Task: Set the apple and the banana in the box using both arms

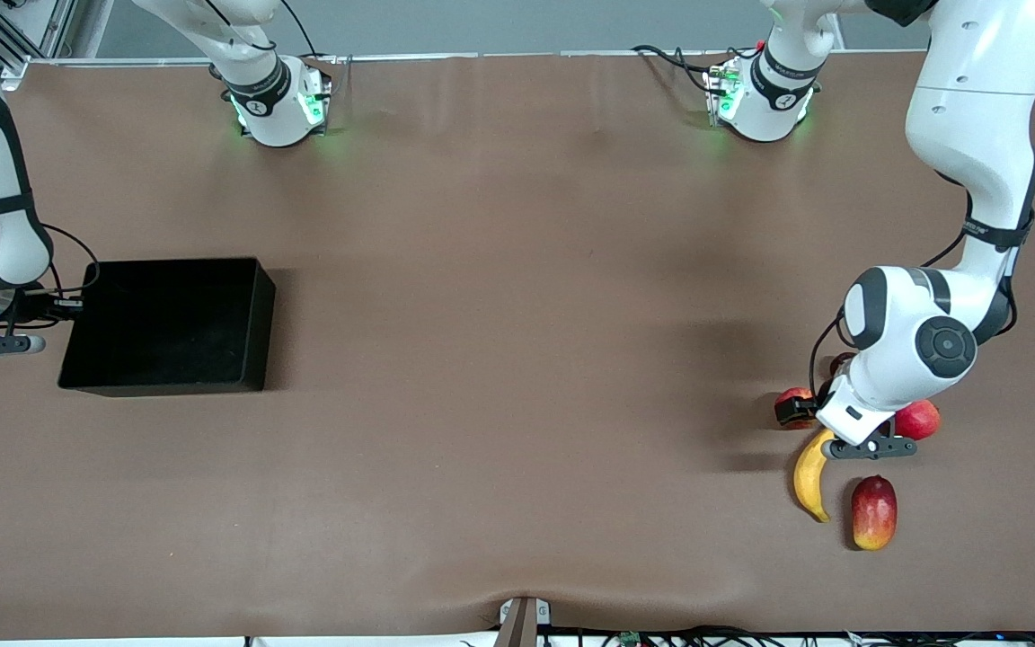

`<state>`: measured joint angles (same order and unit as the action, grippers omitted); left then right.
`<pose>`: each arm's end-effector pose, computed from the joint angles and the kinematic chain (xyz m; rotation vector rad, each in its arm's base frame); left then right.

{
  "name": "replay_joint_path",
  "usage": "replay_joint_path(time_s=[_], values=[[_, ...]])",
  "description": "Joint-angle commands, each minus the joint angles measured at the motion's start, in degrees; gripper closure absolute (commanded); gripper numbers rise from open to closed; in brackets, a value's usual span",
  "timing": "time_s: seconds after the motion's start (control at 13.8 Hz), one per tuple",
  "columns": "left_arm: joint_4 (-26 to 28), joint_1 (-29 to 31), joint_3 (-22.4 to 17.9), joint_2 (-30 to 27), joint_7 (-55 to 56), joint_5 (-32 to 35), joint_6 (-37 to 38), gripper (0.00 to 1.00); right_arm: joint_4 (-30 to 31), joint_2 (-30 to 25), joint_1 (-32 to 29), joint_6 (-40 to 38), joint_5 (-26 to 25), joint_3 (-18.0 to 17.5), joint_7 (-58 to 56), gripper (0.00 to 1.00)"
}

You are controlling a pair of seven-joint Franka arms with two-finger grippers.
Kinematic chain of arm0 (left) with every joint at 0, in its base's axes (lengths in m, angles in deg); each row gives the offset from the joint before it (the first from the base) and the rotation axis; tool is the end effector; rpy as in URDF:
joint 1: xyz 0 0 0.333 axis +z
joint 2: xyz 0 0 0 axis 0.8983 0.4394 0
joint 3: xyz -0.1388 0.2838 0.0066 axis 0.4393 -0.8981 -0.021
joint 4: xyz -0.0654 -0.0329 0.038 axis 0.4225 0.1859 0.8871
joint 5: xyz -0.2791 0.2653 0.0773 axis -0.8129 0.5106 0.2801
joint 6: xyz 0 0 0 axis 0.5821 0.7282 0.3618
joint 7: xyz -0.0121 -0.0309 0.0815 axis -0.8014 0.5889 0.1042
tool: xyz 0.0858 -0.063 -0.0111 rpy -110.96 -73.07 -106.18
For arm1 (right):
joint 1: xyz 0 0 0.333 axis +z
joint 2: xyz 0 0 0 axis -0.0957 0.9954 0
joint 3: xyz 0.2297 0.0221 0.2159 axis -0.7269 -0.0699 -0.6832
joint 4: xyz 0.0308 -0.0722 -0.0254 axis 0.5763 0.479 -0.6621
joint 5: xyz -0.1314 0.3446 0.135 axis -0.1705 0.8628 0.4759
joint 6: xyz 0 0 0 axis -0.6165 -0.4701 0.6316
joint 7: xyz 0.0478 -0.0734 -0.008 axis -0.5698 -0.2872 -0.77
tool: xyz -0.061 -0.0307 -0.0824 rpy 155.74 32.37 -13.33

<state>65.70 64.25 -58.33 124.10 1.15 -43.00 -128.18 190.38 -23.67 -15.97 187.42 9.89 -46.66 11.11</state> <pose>0.6701 -0.0410 0.2251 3.1203 0.0493 0.0958 0.5156 -0.2764 0.2467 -3.0774 -0.1333 0.2296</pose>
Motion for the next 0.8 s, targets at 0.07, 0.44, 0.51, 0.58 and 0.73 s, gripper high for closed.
replay_joint_path(time_s=[0.07, 0.44, 0.51, 0.58, 0.73], values=[[0.79, 0.21, 0.1, 0.21, -0.11, 1.22, -0.32, 0.03, -1.45, -1.61, 0.62, -3.64, 0.87, -0.12, -1.7, 1.0], [0.88, -0.05, 0.19, 0.21, 0.77, 1.13, 0.11, 1.0, -15.85, -1.79, 5.0, -28.05, 2.71, -0.91, 10.56, 1.0], [0.88, 0.03, 0.19, -0.05, 0.68, 1.13, 0.38, 1.0, -16.75, -2.05, 6.94, -30.36, 2.71, -1.69, 14.61, 1.0], [0.79, 0.03, 0.19, -0.58, 0.51, 1.13, 0.55, 1.0, -16.84, -2.75, 7.39, -31.16, 2.89, -3.96, 18.13, 1.0], [0.79, 0.12, 0.19, -2.59, 0.33, 1.13, 2.3, 1.0, -16.93, -3.37, 7.57, -31.35, 3.59, -9.67, 24.89, 1.0]])
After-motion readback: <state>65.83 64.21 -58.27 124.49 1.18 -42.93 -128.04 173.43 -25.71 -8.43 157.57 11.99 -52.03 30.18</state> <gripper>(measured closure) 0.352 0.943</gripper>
